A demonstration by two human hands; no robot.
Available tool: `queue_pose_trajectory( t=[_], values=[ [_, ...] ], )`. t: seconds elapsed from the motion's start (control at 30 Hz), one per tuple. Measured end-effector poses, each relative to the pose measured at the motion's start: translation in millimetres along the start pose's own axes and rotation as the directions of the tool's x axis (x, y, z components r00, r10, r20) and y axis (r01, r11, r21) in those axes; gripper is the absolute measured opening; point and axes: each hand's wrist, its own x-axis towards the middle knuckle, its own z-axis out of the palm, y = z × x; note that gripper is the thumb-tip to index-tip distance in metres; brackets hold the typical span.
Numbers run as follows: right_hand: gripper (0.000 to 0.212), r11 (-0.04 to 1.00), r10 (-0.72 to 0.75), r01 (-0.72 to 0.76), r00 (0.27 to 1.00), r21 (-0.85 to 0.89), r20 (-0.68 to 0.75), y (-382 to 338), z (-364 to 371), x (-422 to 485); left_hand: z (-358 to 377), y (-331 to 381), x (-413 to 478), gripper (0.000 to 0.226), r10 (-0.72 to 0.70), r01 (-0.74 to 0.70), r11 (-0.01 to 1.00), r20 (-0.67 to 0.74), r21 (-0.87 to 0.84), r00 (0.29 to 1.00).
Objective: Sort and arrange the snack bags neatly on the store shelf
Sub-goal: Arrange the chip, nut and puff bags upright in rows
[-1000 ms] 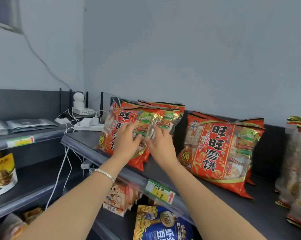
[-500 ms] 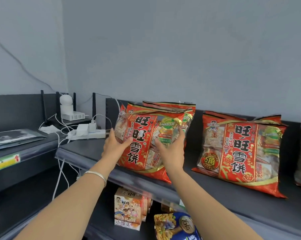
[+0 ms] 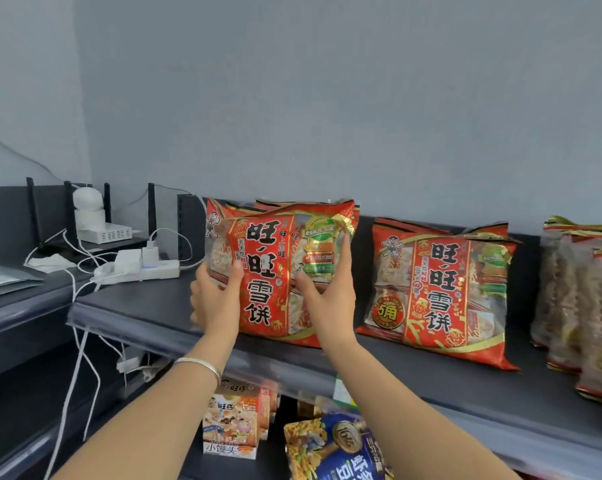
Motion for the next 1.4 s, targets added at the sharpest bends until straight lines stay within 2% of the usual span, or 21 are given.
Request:
queue_pose_trajectory(
  t=[0.1,0.2,0.3,0.4,0.47,0.53,0.6,0.77,0.9,0.97,1.03,1.1,1.27,1.4],
  values=[
    [0.079,1.0,0.021,-0.023,0.993,-0.016,-0.118,4.3,-45.4,7.2,22.9,21.1,-24.3,0.062,0.13,-0.129,0.991,0.018,-0.03,0.991],
    [0.069,0.992,0.095,-0.113,0.965,-0.06,-0.246,20.7,-101.7,15.3,50.9,35.0,-52.4,0.057,0.299,-0.295,0.954,0.158,-0.049,0.941],
    [0.064,0.961,0.169,-0.228,0.933,-0.156,-0.319,39.4,-155.0,15.5,82.4,42.0,-85.5,0.061,0.37,-0.377,0.925,0.326,-0.044,0.87],
    [0.062,0.894,0.24,-0.342,0.91,-0.288,-0.337,56.1,-195.5,11.6,110.9,37.4,-120.5,0.076,0.307,-0.36,0.933,0.516,0.002,0.799],
    [0.064,0.873,0.261,-0.358,0.917,-0.333,-0.3,63.8,-210.3,10.3,126.0,31.9,-137.7,0.083,0.265,-0.42,0.896,0.585,0.146,0.767],
    [0.067,0.879,0.245,-0.33,0.932,-0.344,-0.268,69.2,-215.9,12.0,133.9,32.8,-144.0,0.085,0.229,-0.45,0.853,0.585,0.264,0.778],
    [0.068,0.87,0.232,-0.318,0.938,-0.378,-0.257,69.5,-217.4,17.6,137.1,37.4,-144.4,0.086,0.199,-0.426,0.858,0.58,0.286,0.79],
    [0.065,0.68,0.17,-0.343,0.933,-0.647,-0.317,70.5,-220.6,22.2,140.3,38.6,-150.6,0.092,0.157,-0.472,0.811,0.649,0.345,0.745],
    [0.056,0.603,0.162,-0.368,0.925,-0.707,-0.343,69.0,-214.8,14.6,135.0,39.2,-152.7,0.087,0.17,-0.493,0.794,0.649,0.355,0.741],
    [0.053,0.597,0.032,-0.27,0.949,-0.755,-0.314,64.5,-207.5,11.3,129.9,38.5,-151.1,0.081,0.194,-0.507,0.795,0.652,0.333,0.733],
    [0.054,0.576,-0.155,-0.077,0.967,-0.814,-0.201,60.8,-195.7,9.2,124.1,38.7,-146.7,0.074,0.224,-0.518,0.79,0.632,0.328,0.742],
    [0.053,0.562,-0.255,0.072,0.963,-0.824,-0.09,56.4,-178.8,8.1,115.8,39.6,-138.7,0.069,0.241,-0.508,0.798,0.601,0.324,0.762],
    [0.048,0.577,-0.318,0.352,0.928,-0.737,0.194,44.8,-129.2,6.5,89.1,37.9,-104.6,0.06,0.342,-0.546,0.789,0.537,0.282,0.771],
    [0.051,0.612,-0.22,0.406,0.912,-0.679,0.347,38.2,-87.7,13.9,68.6,36.7,-65.3,0.055,0.409,-0.562,0.78,0.455,0.275,0.791]
  ],
)
